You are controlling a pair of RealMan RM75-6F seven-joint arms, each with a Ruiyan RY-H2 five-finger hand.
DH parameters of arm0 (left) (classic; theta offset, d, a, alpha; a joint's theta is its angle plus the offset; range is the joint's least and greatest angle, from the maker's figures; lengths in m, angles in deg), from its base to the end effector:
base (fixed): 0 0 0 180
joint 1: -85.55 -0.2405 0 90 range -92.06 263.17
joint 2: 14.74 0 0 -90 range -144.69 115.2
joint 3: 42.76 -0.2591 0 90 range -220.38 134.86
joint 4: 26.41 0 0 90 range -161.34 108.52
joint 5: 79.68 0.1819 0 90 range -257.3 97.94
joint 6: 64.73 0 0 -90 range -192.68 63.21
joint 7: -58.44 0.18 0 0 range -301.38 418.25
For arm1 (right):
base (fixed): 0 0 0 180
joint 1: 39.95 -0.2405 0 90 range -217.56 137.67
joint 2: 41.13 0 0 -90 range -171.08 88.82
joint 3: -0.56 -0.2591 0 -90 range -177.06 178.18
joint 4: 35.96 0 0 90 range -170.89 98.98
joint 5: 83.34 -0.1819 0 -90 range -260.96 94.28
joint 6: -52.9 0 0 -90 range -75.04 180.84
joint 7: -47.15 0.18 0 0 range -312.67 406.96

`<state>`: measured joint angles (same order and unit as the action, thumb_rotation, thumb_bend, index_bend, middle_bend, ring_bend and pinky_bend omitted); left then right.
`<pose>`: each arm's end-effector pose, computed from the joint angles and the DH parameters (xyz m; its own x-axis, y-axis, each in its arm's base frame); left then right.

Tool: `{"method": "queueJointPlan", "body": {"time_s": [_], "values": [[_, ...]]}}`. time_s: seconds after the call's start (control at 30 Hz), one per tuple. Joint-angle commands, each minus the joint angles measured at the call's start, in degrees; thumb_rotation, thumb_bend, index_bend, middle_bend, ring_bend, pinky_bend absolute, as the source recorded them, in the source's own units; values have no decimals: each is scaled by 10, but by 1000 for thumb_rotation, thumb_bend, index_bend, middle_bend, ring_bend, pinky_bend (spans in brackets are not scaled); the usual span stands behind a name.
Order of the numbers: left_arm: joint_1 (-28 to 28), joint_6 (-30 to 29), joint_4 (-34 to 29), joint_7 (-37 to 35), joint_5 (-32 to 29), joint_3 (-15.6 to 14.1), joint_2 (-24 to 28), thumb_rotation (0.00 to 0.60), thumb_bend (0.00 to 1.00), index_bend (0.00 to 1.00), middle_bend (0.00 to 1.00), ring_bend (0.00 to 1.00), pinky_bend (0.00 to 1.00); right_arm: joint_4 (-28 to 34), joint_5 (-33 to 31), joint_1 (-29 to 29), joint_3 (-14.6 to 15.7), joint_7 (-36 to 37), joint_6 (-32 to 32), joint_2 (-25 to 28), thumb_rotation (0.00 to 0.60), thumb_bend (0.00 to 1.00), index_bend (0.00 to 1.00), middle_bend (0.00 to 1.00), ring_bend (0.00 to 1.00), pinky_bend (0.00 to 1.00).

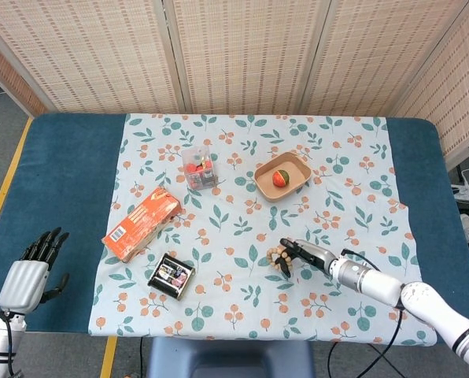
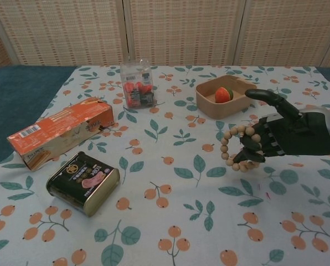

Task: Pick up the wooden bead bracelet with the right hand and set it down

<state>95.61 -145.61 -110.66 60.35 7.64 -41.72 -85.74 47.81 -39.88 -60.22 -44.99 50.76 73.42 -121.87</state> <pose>-0.3027 0.2378 0.1403 0.4556 0.0634 0.8879 0.8873 -0.1129 -0.4472 -0.1981 -0.3097 0.0062 -0.4520 -0.8178 0.3561 -0.8712 0.3192 -0.3729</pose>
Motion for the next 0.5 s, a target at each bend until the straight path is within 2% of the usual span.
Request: {"method": "queueJointPlan", "body": {"time_s": [0.03, 0.17, 0.33, 0.4, 0.43, 0.5], "values": [[0, 1, 0, 1, -1, 0, -1, 600, 434, 0, 0, 0, 188, -29, -26, 5, -20, -14, 41, -12, 0, 123, 670, 682, 204, 0], [2, 4, 2, 2, -2, 0, -2, 600, 434, 0, 0, 0, 189, -43, -34, 2, -25, -31, 64, -11, 0, 87, 582, 666, 171, 0], [1, 2, 1, 1, -3, 1, -1, 600, 434, 0, 0, 0, 191, -46, -38, 1, -28, -52, 70, -8, 0, 38, 371, 541, 118, 0], [1, 2, 1, 0, -3, 1, 0, 600, 434, 0, 0, 0, 191, -42, -40, 5, -27, -60, 63, -10, 0, 44, 338, 513, 100, 0], [1, 2, 1, 0, -3, 1, 0, 600, 434, 0, 0, 0, 191, -40, -44, 9, -29, -62, 61, -12, 0, 91, 331, 505, 87, 0], [1, 3, 1, -1, -3, 1, -1, 600, 434, 0, 0, 0, 191, -36, -55, 20, -32, -65, 55, -21, 0, 251, 331, 504, 74, 0]]}}
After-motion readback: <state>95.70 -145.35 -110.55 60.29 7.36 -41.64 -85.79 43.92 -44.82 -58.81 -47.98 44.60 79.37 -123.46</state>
